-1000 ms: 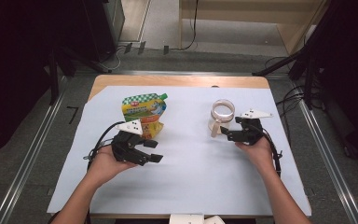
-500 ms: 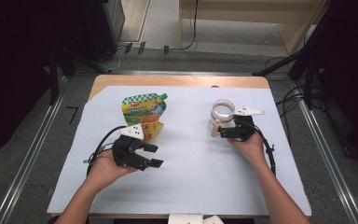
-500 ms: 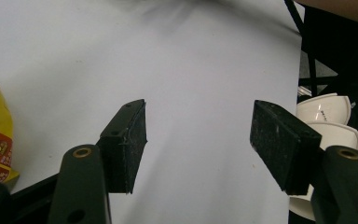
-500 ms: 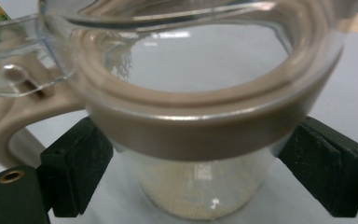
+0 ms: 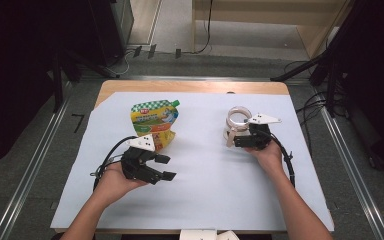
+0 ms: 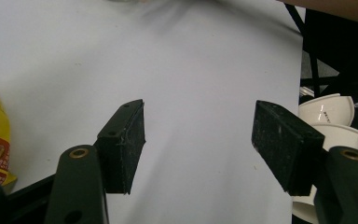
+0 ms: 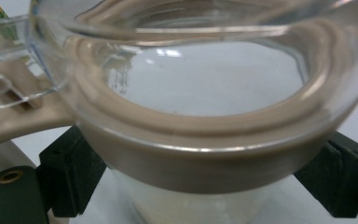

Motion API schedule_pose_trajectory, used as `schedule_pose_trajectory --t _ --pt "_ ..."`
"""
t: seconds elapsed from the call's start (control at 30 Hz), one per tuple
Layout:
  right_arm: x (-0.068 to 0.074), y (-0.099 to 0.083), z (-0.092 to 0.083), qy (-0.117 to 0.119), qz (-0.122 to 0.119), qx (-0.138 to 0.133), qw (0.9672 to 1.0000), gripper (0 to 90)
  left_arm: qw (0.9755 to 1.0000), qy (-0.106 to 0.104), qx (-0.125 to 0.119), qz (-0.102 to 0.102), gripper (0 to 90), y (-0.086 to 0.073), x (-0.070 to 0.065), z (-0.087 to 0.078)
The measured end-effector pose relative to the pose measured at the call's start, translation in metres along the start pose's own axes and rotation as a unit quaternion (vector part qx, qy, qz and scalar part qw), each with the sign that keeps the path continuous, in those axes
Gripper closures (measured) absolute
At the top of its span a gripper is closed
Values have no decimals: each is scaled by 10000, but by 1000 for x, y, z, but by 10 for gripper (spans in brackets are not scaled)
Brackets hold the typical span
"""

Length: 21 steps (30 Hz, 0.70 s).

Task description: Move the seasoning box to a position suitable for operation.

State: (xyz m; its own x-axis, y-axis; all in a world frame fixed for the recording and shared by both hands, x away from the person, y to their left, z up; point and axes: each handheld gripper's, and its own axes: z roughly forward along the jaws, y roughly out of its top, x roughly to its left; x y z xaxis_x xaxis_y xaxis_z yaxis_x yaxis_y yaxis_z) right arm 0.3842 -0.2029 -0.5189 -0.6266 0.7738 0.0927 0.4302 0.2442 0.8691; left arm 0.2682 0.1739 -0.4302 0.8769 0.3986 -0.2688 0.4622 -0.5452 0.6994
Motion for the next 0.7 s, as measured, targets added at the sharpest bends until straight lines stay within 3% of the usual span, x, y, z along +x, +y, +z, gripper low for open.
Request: schedule_pose_trajectory --t 0.43,0.6,0.7 --pt "8 6 -6 -13 1 -55 10000 121 10000 39 -54 -71 356 0 4 -1" --pt "20 10 -14 132 -48 -101 9998 121 9999 0 -79 -93 357 2 5 1" --pt "34 11 -22 256 -100 -144 9995 121 10000 -2 -67 -61 356 4 4 3"
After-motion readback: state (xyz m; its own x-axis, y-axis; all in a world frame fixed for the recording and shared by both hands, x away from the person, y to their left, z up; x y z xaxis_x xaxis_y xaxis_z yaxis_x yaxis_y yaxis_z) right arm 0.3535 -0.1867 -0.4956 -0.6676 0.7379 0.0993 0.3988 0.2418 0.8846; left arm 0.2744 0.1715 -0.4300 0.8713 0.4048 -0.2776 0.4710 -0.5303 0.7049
